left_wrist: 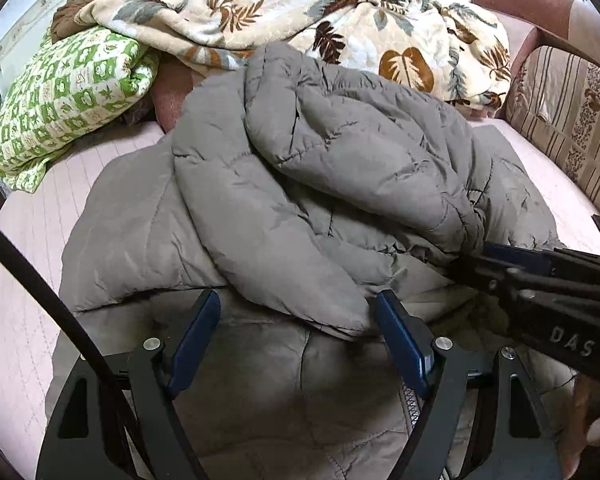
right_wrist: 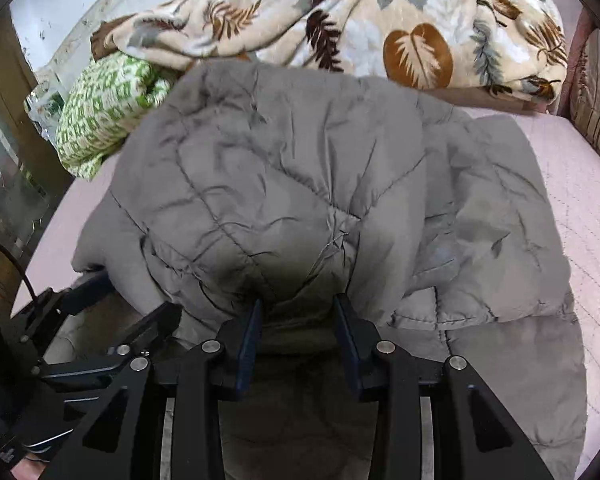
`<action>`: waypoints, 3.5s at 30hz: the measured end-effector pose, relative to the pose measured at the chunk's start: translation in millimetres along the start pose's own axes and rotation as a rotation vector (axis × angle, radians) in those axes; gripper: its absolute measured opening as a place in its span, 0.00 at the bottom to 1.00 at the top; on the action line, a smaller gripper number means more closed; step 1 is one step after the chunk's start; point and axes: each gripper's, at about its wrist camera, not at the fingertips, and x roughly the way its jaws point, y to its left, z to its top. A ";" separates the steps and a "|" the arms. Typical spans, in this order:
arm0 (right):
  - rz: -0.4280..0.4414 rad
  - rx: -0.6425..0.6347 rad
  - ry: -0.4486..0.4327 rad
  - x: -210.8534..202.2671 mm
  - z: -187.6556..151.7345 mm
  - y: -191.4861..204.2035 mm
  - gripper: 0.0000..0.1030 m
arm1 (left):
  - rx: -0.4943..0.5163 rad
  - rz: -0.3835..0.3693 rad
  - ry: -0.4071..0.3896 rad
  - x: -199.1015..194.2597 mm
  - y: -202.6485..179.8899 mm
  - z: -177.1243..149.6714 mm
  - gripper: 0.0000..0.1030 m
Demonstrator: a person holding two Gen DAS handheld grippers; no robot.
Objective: Fold large clothes
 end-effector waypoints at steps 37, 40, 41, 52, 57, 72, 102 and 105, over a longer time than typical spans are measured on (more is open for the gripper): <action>-0.168 0.001 -0.021 -165.4 -205.3 -28.8 0.42 | 0.005 0.117 -0.084 -143.2 -50.5 -178.4 0.77; -0.162 0.004 -0.011 -162.0 -212.6 -30.4 0.46 | 0.033 0.145 -0.061 -134.5 -56.4 -186.9 0.77; -0.174 -0.024 -0.009 -161.2 -212.9 -26.0 0.47 | 0.059 0.165 -0.070 -134.2 -60.1 -189.7 0.77; -0.114 0.010 -0.084 -189.8 -209.7 -35.0 0.51 | 0.049 0.196 -0.098 -166.3 -48.1 -197.8 0.77; -0.110 0.243 -0.166 -230.6 -212.8 -101.2 0.51 | -0.061 0.248 -0.125 -194.1 6.0 -204.7 0.77; 0.021 0.610 -0.094 -222.0 -253.1 -175.7 0.61 | -0.705 0.070 0.010 -180.6 183.8 -284.8 0.77; 0.109 0.293 -0.073 -174.8 -256.6 -77.8 0.43 | -0.461 0.093 -0.072 -171.3 88.0 -275.8 0.67; 0.109 0.285 -0.095 -174.4 -258.7 -76.8 0.43 | -0.402 0.135 -0.079 -168.8 76.2 -273.0 0.67</action>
